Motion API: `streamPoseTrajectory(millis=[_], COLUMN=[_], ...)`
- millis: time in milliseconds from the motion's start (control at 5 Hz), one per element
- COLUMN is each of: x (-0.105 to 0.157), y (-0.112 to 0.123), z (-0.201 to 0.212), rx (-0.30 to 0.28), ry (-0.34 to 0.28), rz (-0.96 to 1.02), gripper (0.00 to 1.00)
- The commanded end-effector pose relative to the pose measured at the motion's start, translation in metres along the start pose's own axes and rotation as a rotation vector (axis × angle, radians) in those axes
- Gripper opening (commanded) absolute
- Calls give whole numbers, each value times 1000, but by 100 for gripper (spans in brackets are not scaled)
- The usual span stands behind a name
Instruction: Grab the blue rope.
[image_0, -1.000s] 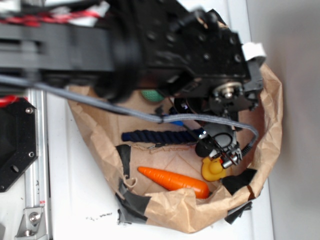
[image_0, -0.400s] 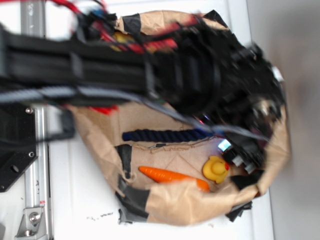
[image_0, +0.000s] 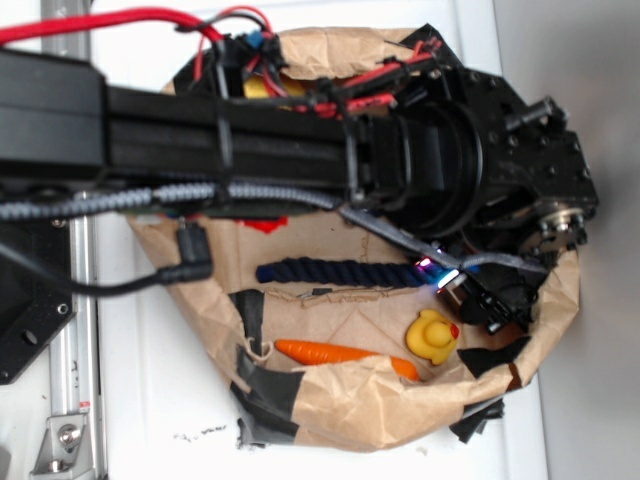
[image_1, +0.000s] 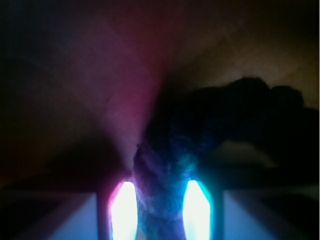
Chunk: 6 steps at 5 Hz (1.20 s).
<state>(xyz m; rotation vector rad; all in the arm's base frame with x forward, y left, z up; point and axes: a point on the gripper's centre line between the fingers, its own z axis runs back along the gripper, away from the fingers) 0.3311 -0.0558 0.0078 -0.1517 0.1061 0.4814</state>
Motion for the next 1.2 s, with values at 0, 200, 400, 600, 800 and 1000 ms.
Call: streamPoseTrajectory(millis=[0,200,400,600,800,1000], x=[-24,-38,-50,-62,-68,-68], y=[-21,8,30,33,26,24], z=[-4,44,94,142,151,153], rx=[-37,55,112,81,89,104], ry=[29,-105,-191,-213,-186,-185], rz=[-157,-345,-372,-451,-459,-452], gripper=[0,0,0,0,0,0])
